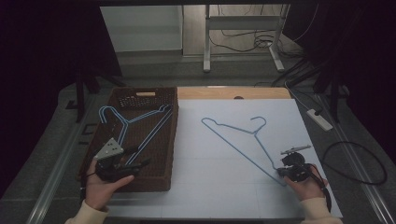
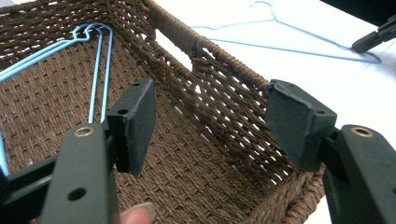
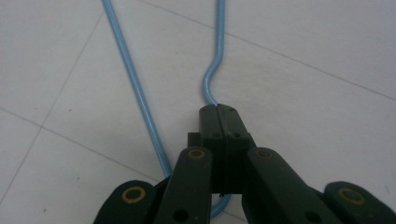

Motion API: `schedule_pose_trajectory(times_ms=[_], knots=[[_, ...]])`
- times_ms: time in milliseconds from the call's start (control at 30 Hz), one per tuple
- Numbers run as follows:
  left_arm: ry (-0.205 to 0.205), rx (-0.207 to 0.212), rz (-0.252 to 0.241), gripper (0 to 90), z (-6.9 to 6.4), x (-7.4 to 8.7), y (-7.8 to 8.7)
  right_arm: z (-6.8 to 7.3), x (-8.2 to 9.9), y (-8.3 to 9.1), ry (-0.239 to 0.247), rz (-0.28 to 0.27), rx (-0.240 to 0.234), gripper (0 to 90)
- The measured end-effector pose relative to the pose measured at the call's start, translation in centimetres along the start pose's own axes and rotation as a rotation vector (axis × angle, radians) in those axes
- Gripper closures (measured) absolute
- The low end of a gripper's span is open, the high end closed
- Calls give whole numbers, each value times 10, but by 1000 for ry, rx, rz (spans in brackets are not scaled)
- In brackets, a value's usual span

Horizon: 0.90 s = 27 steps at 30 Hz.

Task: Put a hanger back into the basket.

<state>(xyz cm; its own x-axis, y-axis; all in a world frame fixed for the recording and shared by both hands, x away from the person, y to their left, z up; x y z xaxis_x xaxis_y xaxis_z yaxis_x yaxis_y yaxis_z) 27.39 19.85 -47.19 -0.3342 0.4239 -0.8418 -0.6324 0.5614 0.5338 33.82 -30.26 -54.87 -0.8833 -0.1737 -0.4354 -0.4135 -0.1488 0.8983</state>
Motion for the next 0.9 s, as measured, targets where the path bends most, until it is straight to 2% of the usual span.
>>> schedule_pose_trajectory(times_ms=[233,333,367,433,567,733,833,900], knots=[[-1,0,0,348,0,0,-1,-5,-4,-1,-12,-16,6,900],[0,1,3,348,0,0,-1,3,-6,0,8,-38,-9,900],[-1,2,4,348,0,0,-2,15,-10,1,25,-58,-44,900],[-1,3,3,348,0,0,-2,19,-11,1,34,-65,-57,900],[0,1,-1,348,-1,-1,-1,46,-28,-3,76,-102,-99,900],[1,0,-7,348,0,-1,1,80,-55,-17,123,-128,-137,900],[2,0,-8,348,1,-1,2,97,-73,-29,124,-140,-171,900],[3,-2,-11,348,2,-1,2,105,-85,-37,108,-158,-191,900]])
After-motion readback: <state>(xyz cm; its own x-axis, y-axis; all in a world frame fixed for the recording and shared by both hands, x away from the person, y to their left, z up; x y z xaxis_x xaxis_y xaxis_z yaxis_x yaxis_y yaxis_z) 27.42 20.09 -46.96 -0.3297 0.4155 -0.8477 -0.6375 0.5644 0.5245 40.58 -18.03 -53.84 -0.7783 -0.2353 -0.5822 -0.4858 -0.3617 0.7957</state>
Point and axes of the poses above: each handheld gripper's, and its own axes: y roughly backward along the jaws, x roughly out of its underside, z roughly to its left, the point moved 6 cm from there along -y, roughly forward along the jaws, and after that the axes turned 14 degrees about -y, right-handed, at the moved point
